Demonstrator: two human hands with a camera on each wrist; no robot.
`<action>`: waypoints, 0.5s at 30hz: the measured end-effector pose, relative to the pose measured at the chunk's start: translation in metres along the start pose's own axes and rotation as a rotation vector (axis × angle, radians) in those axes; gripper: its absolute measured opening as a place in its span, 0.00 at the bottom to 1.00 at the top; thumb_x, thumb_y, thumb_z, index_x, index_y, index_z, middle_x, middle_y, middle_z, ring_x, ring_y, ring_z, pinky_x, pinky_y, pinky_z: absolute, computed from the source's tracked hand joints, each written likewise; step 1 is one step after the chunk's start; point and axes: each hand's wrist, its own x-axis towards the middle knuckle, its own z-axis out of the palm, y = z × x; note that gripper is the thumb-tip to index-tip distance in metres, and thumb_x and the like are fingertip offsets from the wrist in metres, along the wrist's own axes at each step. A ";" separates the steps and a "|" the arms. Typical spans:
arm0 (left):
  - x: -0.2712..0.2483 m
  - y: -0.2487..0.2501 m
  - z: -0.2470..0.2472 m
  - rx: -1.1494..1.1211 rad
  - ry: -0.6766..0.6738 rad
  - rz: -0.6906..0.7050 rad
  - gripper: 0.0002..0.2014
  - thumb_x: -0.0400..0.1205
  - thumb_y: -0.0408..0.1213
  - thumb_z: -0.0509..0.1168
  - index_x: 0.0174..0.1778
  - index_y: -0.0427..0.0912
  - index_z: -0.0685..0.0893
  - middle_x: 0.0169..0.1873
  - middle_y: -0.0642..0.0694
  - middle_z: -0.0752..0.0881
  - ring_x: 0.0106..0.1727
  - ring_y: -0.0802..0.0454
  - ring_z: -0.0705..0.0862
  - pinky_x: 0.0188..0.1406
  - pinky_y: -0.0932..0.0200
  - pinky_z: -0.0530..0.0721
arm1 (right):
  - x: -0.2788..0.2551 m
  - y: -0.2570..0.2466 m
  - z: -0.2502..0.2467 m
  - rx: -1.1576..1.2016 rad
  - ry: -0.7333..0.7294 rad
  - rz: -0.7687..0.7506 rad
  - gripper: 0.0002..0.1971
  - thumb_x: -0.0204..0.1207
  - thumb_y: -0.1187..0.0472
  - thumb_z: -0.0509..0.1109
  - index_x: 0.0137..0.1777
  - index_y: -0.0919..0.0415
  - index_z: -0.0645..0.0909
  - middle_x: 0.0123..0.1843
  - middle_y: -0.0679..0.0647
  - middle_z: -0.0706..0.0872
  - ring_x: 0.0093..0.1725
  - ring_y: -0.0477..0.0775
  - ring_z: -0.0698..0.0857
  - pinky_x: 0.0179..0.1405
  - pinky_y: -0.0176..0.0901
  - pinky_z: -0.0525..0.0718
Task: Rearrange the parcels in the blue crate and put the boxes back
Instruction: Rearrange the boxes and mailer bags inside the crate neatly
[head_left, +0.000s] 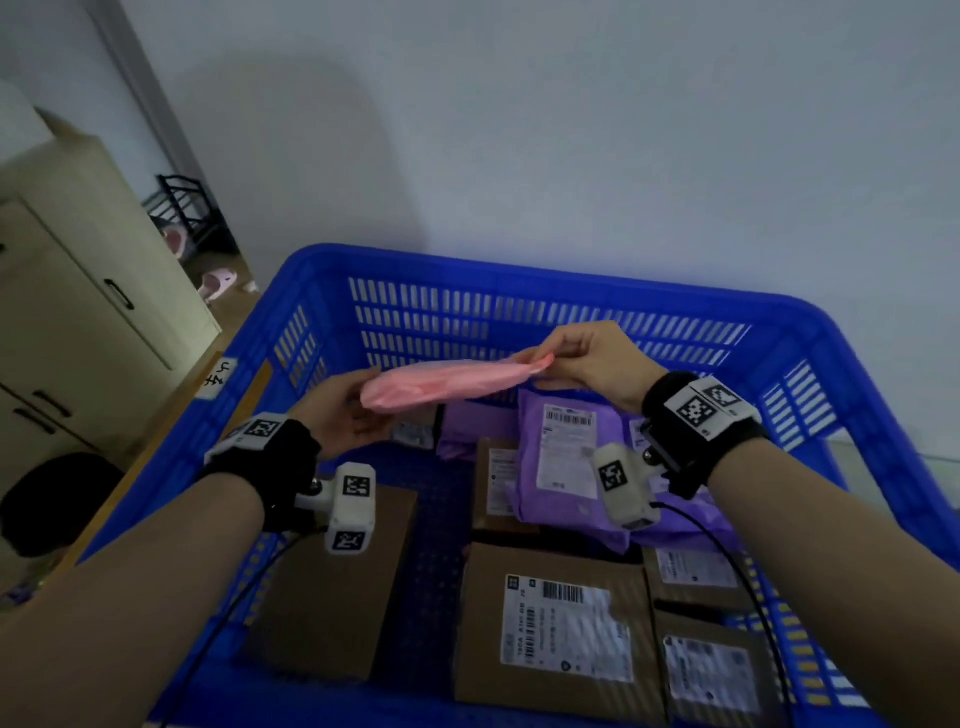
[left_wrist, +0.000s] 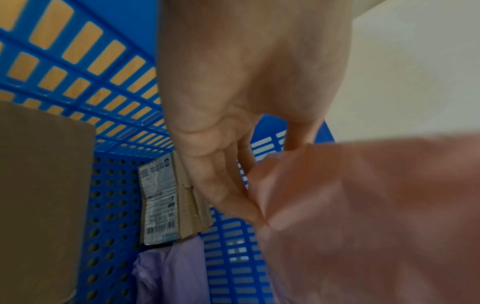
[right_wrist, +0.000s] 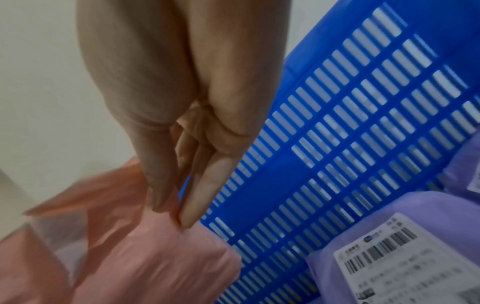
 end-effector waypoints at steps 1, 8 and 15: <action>-0.001 0.001 0.002 0.031 -0.019 0.007 0.16 0.83 0.43 0.60 0.64 0.41 0.79 0.47 0.42 0.84 0.44 0.49 0.82 0.32 0.61 0.89 | -0.002 0.001 -0.003 0.015 0.017 -0.002 0.16 0.73 0.80 0.67 0.33 0.61 0.87 0.43 0.53 0.93 0.46 0.46 0.91 0.48 0.41 0.90; -0.015 0.010 0.011 0.276 -0.202 -0.003 0.32 0.67 0.38 0.78 0.68 0.36 0.80 0.66 0.38 0.83 0.61 0.46 0.83 0.59 0.53 0.84 | -0.014 -0.003 -0.018 -0.095 0.176 0.003 0.14 0.73 0.83 0.64 0.42 0.66 0.86 0.57 0.61 0.85 0.45 0.38 0.89 0.38 0.32 0.88; -0.025 0.019 0.031 0.392 -0.201 0.061 0.10 0.81 0.26 0.62 0.57 0.34 0.83 0.42 0.42 0.92 0.39 0.48 0.92 0.31 0.56 0.89 | -0.019 -0.003 -0.029 -0.160 0.348 0.021 0.19 0.72 0.85 0.62 0.61 0.73 0.81 0.58 0.67 0.85 0.41 0.48 0.86 0.34 0.30 0.88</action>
